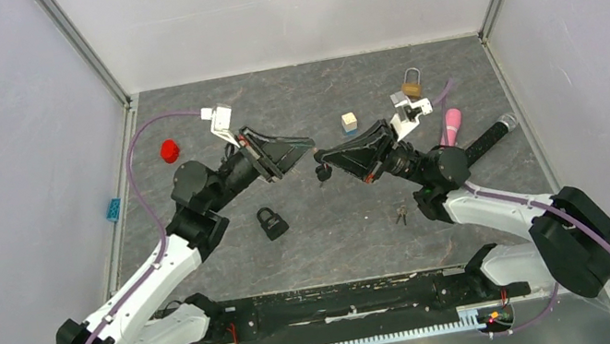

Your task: Unlock with the key

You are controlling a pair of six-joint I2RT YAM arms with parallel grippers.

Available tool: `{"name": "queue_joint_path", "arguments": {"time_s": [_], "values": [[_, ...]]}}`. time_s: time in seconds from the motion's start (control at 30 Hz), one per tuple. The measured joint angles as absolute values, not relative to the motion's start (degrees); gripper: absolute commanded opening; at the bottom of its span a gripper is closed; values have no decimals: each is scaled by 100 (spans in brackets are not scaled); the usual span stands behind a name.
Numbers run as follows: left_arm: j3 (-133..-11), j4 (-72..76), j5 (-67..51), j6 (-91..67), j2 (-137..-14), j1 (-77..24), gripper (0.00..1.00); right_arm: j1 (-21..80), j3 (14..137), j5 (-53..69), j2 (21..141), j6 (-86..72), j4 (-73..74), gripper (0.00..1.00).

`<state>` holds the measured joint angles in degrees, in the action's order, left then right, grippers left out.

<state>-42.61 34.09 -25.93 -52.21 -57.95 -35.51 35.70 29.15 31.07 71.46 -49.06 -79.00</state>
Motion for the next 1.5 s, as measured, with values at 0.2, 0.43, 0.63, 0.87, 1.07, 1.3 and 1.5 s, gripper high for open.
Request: {"name": "queue_joint_path", "arguments": {"time_s": [0.2,0.43,0.63,0.87,1.07,1.3,1.5], "values": [[-4665,1323,-1881,-4650,-5494,-3551,98,3509,2722,3076,6963,-4650,-7649,0],[-5662,-1584,-694,-4086,-5448,-3559,99,3489,2351,3015,6670,-4233,-7057,0],[-6086,-3686,349,-4060,-6165,-3559,96,3485,2064,2790,6309,-3715,-6261,0],[-6025,-4939,873,-4230,-7365,-3559,96,3485,1968,2502,6071,-3168,-5345,0],[-5975,-4923,908,-4460,-8047,-3557,100,3485,1789,2427,5964,-2993,-5116,0],[-5977,-4825,998,-4805,-9074,-3527,100,3485,1656,2434,5929,-2926,-5043,0],[-5975,-4644,1039,-5074,-9408,-3470,98,3485,1562,2482,5878,-2884,-4991,0]]}}
